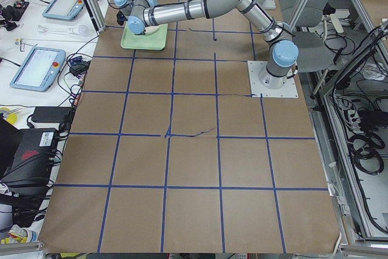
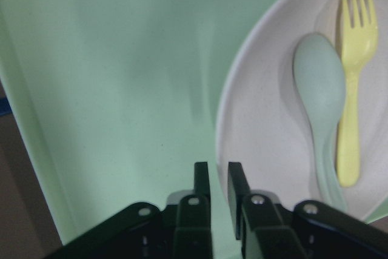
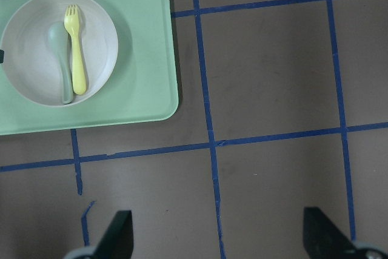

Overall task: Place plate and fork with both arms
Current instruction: 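Release the plate and raise the left gripper while the right gripper reaches toward the fork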

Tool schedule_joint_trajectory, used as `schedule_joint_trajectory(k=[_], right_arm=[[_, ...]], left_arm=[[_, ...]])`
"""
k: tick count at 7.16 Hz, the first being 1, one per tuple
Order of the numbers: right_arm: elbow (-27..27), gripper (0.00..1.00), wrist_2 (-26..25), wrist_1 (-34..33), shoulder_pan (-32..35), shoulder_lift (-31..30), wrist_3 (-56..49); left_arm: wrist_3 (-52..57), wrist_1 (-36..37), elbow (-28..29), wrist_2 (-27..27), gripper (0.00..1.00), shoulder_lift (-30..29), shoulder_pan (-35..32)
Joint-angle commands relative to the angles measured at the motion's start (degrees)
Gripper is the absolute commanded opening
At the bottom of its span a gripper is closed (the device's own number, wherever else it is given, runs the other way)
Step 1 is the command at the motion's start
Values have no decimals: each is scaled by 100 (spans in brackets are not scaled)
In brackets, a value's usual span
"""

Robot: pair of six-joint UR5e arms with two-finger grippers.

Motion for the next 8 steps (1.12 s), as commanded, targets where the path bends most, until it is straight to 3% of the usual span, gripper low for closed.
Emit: schedule_joint_trajectory(k=[1,2,5,7,8], right_arm=[[0,100,-5,0,0,8,0],[-17,100,-14,0,9,26,9],[-88,100,30,-349,26,393,-87],[-219,100,118,-1376,148,1348,-202],[-350,100,127,-1702,280,1780,-37]], left_arm=[[16,-53,-20,50,91,308,19],[68,-97,-64,250,100,546,97],[251,-1001,-406,1313,100,1511,370],[587,-1896,-494,1342,100,2179,720],[587,-1952,-678,1411,100,2574,722]])
